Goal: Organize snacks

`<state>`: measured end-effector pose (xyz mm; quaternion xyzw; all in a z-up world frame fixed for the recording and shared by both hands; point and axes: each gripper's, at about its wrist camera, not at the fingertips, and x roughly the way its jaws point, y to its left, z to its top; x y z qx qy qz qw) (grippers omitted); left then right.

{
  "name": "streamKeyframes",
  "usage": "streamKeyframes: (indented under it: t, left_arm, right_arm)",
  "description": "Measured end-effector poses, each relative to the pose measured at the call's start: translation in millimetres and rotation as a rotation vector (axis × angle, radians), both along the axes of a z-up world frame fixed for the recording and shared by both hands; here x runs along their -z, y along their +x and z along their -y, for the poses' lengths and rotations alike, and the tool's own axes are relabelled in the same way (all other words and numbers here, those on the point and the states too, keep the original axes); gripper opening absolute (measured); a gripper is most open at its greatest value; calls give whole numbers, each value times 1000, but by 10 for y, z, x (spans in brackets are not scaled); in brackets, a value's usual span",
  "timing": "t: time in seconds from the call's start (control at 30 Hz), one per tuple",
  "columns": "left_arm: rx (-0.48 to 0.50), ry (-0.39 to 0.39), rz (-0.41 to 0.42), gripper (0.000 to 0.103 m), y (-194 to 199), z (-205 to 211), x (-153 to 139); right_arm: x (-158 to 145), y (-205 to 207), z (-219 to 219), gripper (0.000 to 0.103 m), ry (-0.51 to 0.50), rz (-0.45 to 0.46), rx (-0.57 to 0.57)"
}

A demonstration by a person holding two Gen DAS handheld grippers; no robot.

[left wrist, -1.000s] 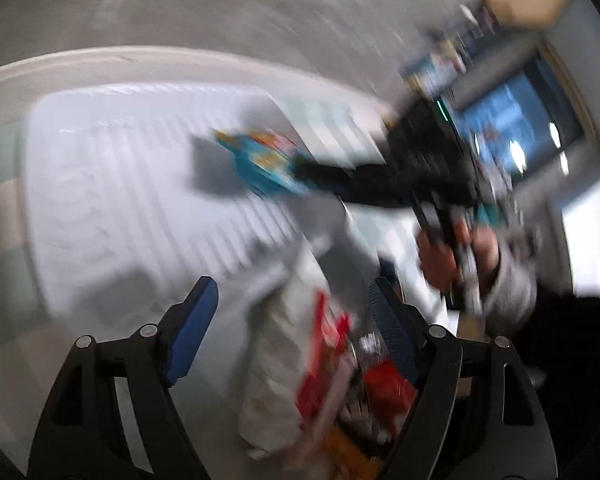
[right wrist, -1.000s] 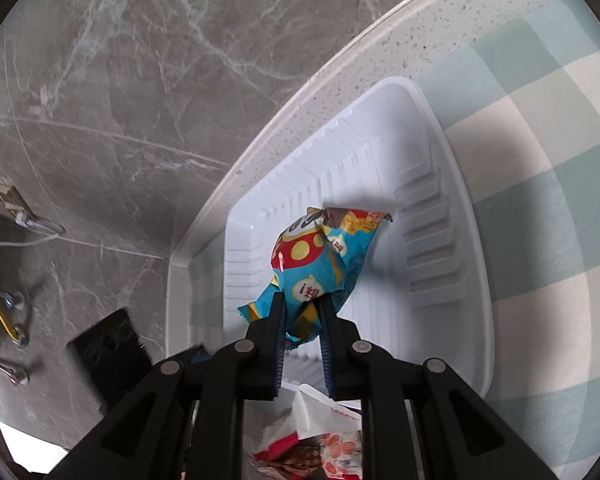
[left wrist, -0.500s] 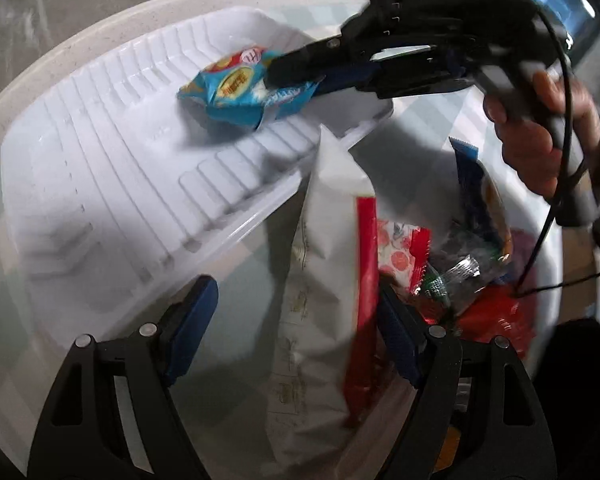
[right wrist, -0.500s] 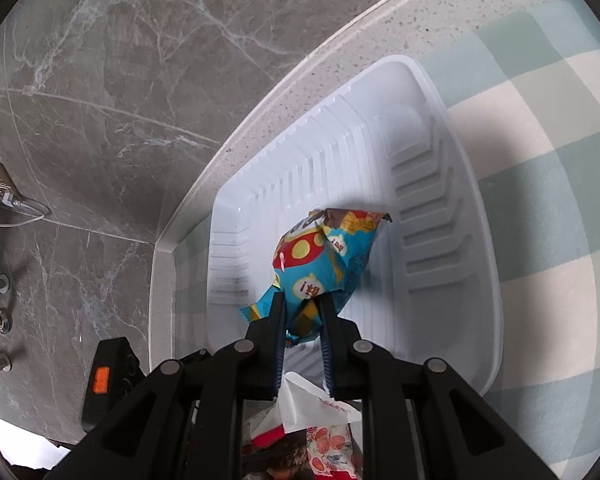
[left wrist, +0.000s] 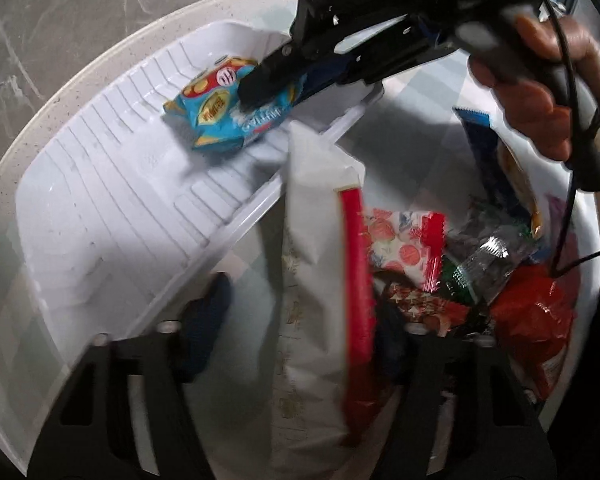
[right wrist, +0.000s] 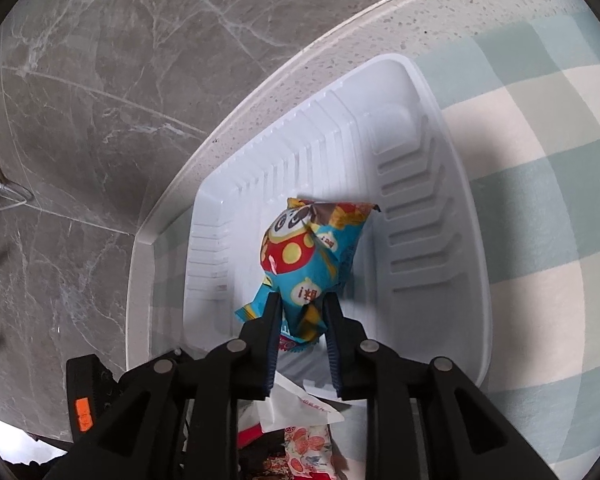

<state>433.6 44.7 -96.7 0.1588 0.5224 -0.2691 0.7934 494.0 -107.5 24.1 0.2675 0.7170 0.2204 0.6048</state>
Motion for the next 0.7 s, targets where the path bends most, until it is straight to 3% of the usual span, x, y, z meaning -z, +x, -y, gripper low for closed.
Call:
streamKeyframes:
  t: [0.07, 0.13, 0.3, 0.43, 0.53, 0.6, 0.7]
  left_arm:
    - [-4, -20, -1, 19, -30, 2, -34]
    - [-7, -30, 3, 18, -26, 10, -35]
    - [-64, -166, -64, 15, 18, -139, -50]
    - [-71, -244, -115, 15, 13, -181, -59]
    - [-80, -292, -138, 15, 25, -223, -76]
    - [-96, -331, -148, 15, 39, -267, -101]
    - [-119, -398, -163, 15, 80, -378, -165]
  right_arm:
    - [-13, -2, -14, 29, -5, 8, -10]
    - [-29, 0, -51, 32, -14, 17, -32]
    - [-42, 15, -106, 42, -45, 28, -69]
    - [3, 40, -165, 44, -76, 22, -89]
    - [73, 44, -167, 35, -72, 11, -75]
    - [146, 43, -102, 23, -17, -18, -23]
    - [176, 51, 5, 16, 63, -47, 40]
